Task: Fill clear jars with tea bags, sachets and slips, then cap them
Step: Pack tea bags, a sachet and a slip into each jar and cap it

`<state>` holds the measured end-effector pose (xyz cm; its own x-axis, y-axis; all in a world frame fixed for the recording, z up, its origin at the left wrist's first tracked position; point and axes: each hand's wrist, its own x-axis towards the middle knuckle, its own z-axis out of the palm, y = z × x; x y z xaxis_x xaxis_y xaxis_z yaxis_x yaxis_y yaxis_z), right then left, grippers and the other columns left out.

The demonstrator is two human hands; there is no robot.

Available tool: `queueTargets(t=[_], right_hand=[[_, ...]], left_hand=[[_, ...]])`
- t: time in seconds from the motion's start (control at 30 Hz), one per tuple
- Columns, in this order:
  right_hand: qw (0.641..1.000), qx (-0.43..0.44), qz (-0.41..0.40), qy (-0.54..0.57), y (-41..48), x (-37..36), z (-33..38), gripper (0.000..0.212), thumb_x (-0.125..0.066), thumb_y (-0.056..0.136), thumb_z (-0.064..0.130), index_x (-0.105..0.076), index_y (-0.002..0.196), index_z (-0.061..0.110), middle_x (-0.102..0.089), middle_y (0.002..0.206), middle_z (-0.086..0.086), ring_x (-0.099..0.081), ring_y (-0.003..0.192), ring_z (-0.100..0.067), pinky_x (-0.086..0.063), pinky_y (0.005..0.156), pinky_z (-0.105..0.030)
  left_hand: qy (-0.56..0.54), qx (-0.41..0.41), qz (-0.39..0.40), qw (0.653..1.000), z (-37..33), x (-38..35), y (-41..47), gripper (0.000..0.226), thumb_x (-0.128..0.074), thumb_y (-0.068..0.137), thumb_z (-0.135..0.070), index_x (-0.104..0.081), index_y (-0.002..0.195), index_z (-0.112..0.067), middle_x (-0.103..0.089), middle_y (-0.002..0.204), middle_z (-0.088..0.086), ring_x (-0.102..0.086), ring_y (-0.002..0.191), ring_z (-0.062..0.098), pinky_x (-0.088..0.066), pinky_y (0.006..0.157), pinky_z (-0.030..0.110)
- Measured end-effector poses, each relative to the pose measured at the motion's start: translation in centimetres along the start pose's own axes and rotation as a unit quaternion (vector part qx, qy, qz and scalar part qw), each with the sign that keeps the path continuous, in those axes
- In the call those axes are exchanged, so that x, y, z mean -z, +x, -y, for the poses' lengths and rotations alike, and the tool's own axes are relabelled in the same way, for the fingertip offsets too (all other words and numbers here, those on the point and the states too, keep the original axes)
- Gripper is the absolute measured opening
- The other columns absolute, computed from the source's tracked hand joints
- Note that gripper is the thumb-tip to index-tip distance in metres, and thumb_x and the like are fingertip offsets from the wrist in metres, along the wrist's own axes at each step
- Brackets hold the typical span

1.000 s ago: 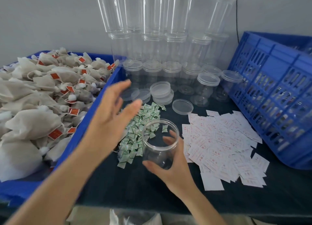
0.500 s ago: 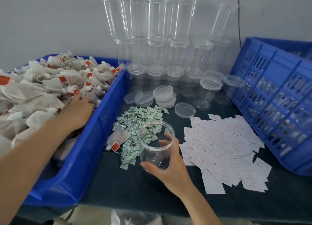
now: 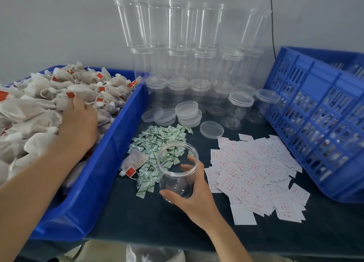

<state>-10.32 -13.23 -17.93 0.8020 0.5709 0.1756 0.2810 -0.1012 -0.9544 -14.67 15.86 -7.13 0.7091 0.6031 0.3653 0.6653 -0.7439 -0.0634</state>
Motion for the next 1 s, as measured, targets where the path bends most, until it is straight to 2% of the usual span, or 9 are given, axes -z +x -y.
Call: queueTargets(t=[0.07,0.17,0.3,0.4,0.5,0.57,0.7,0.9,1.0], right_hand=[[1.000,0.000,0.000,-0.002,-0.08,0.06,0.05,0.094,-0.085,0.056,0.070,-0.027,0.130,0.066,-0.052,0.129,0.034,-0.054,0.123,0.005,-0.042,0.097,-0.008],[1.000,-0.001,0.002,-0.003,-0.15,0.18,0.11,0.094,-0.084,0.056,0.071,-0.025,0.129,0.069,-0.050,0.129,0.037,-0.053,0.123,0.007,-0.042,0.096,-0.006],[1.000,-0.001,0.006,0.001,-0.27,0.17,0.29,0.093,-0.084,0.056,0.070,-0.025,0.128,0.071,-0.051,0.128,0.037,-0.053,0.123,0.006,-0.042,0.097,-0.007],[1.000,0.001,0.008,0.004,-0.30,0.25,0.45,0.091,-0.086,0.058,0.066,-0.026,0.125,0.074,-0.050,0.127,0.038,-0.053,0.122,0.008,-0.041,0.094,-0.004],[1.000,0.002,0.007,0.001,-0.23,0.32,0.47,0.091,-0.088,0.060,0.061,-0.026,0.125,0.074,-0.049,0.126,0.040,-0.053,0.121,0.010,-0.040,0.092,-0.003],[1.000,0.000,0.007,-0.001,-0.21,0.31,0.48,0.091,-0.088,0.060,0.061,-0.025,0.125,0.073,-0.049,0.127,0.040,-0.053,0.121,0.009,-0.041,0.094,-0.004],[1.000,0.002,0.008,0.001,-0.24,0.33,0.48,0.090,-0.088,0.061,0.057,-0.027,0.124,0.074,-0.050,0.126,0.040,-0.053,0.120,0.010,-0.040,0.091,-0.002],[1.000,-0.001,0.007,-0.001,-0.32,0.32,0.47,0.090,-0.087,0.060,0.061,-0.026,0.124,0.074,-0.050,0.126,0.040,-0.052,0.120,0.011,-0.040,0.091,-0.001],[1.000,0.001,0.005,0.002,-0.25,0.32,0.48,0.089,-0.086,0.058,0.065,-0.026,0.124,0.073,-0.050,0.126,0.041,-0.052,0.120,0.012,-0.039,0.090,-0.001]], left_hand=[[0.029,-0.001,-0.012,1.000,0.21,-0.34,0.27,0.035,-0.065,0.080,0.003,-0.051,0.110,0.015,-0.046,0.116,0.038,-0.042,0.109,0.051,-0.038,0.089,0.056],[0.033,0.002,0.057,0.998,0.09,-0.48,0.13,0.012,-0.054,0.090,-0.007,-0.059,0.100,0.000,-0.061,0.098,0.021,-0.056,0.098,0.039,-0.048,0.082,0.046],[0.030,-0.037,0.058,0.997,0.21,-0.39,0.12,0.010,-0.053,0.090,-0.009,-0.061,0.086,-0.007,-0.058,0.084,0.011,-0.059,0.087,0.033,-0.051,0.076,0.042],[-0.088,-0.042,-0.014,0.995,0.10,-0.69,0.49,0.014,-0.051,0.093,-0.005,-0.065,0.090,-0.004,-0.060,0.097,0.018,-0.056,0.088,0.034,-0.044,0.072,0.042],[-0.236,-0.019,-0.067,0.969,-0.30,-0.10,0.43,0.025,-0.044,0.100,-0.014,-0.061,0.086,-0.001,-0.060,0.085,0.017,-0.053,0.074,0.027,-0.035,0.063,0.034],[-0.257,-0.036,-0.021,0.965,-0.47,0.05,0.21,0.030,-0.041,0.101,-0.020,-0.063,0.094,-0.001,-0.064,0.087,0.016,-0.058,0.077,0.031,-0.038,0.062,0.035],[-0.134,-0.078,0.151,0.976,-0.21,-0.25,-0.09,0.021,-0.053,0.094,-0.009,-0.062,0.113,-0.008,-0.065,0.109,0.012,-0.060,0.093,0.027,-0.050,0.084,0.044],[-0.085,-0.071,0.116,0.987,-0.22,-0.55,0.14,0.015,-0.058,0.091,-0.009,-0.062,0.105,-0.010,-0.058,0.108,0.011,-0.053,0.097,0.026,-0.048,0.083,0.041],[-0.200,-0.031,0.059,0.978,-0.64,-0.91,0.23,0.007,-0.054,0.095,-0.008,-0.053,0.088,-0.007,-0.056,0.086,0.008,-0.051,0.073,0.020,-0.040,0.063,0.033]])
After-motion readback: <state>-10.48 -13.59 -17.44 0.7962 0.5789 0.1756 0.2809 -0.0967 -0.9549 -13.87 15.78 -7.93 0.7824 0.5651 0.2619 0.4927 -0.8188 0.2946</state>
